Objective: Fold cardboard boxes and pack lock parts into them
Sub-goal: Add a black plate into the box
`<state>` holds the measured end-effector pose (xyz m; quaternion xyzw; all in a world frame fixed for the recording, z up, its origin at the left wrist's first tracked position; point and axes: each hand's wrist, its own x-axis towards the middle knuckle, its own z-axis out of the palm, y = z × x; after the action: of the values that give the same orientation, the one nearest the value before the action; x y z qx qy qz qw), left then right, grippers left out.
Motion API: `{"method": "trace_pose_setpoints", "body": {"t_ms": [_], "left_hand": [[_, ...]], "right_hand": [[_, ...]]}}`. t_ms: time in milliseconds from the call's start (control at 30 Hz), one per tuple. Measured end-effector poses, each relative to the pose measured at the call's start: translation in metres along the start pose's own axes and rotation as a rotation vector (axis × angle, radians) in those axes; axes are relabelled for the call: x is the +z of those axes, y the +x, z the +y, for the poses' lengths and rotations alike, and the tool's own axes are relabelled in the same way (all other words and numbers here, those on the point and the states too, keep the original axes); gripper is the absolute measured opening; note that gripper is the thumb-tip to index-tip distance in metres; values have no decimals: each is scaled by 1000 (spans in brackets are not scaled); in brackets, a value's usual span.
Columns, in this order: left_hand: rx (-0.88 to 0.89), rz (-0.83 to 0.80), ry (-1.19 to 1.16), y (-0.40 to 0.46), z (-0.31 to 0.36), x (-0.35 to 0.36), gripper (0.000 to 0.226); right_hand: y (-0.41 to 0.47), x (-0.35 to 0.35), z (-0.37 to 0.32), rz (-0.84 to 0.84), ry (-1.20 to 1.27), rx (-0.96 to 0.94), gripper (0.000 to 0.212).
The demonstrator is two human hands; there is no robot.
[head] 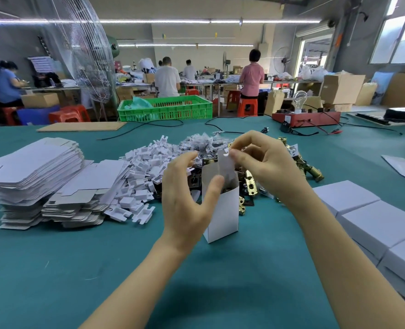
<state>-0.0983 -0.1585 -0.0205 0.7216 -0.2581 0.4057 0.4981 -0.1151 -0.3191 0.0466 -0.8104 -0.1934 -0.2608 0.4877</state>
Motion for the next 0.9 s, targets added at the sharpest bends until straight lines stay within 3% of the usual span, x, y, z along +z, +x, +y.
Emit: {"method": "trace_pose_setpoints", "body": {"t_ms": [100, 200, 300, 533, 833, 900], "left_hand": [[-136, -212, 15, -17, -24, -2, 70], [-322, -541, -47, -29, -47, -2, 59], [-414, -698, -18, -34, -60, 2, 63], [-450, -696, -32, -35, -64, 2, 54], [-429, -706, -27, -33, -62, 2, 58], [-417, -708, -36, -34, -61, 2, 60]], "right_hand": [[3, -4, 2, -126, -36, 27, 3], [2, -2, 6, -198, -74, 34, 1], [2, 0, 6, -311, -133, 39, 1], [1, 2, 6, -411, -285, -16, 8], [5, -5, 16, -188, -318, 38, 15], [5, -4, 21, -72, -310, 56, 22]]}}
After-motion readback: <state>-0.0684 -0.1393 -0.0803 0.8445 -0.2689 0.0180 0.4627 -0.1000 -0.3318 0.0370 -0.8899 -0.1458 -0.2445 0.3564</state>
